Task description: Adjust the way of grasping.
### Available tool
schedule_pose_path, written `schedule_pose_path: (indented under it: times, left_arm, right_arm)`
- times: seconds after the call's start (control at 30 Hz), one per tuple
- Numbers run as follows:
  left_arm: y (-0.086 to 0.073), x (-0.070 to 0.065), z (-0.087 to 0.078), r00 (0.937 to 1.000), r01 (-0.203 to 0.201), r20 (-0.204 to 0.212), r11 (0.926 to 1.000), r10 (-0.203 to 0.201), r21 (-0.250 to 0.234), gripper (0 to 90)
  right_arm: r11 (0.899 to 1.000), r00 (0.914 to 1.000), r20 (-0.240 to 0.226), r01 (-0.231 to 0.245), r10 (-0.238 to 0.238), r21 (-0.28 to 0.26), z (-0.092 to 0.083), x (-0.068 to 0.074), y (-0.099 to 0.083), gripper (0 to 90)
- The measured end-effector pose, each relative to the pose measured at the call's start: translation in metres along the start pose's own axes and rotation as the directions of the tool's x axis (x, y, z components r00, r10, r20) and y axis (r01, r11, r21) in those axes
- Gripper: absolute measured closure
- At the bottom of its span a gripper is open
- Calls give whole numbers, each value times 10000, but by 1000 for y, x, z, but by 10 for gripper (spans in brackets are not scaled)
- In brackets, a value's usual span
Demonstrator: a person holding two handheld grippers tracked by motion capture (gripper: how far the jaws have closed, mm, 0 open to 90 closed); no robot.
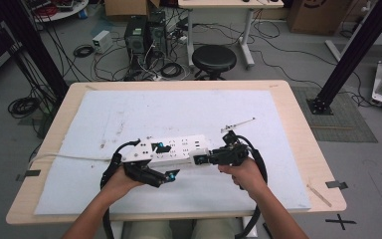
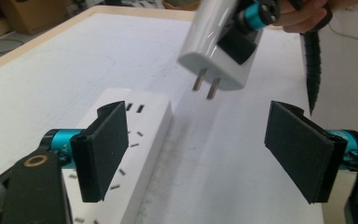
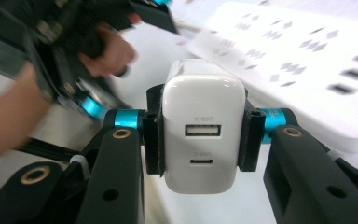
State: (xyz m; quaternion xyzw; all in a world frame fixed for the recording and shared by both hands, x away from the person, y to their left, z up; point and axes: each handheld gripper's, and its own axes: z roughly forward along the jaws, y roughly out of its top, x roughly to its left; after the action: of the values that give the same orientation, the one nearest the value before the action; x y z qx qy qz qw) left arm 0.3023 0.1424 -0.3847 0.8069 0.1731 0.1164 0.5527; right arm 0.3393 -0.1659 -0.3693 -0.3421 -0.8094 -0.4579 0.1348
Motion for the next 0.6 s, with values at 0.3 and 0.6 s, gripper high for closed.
schedule_pose_path:
  times: [0.3,0.6]
  left_arm:
    - [-8,15,-21,9797,727,-1846,9966,-785,-378,215]
    - [-9,15,-34,9684,594,-2390,9967,-712,-562,215]
  right_arm:
    - [9848,9674,1882,1587,-1693,702,-23,5,3,630]
    - [9665,9265,2851,2118,-2457,1447,-41,-1,-1,630]
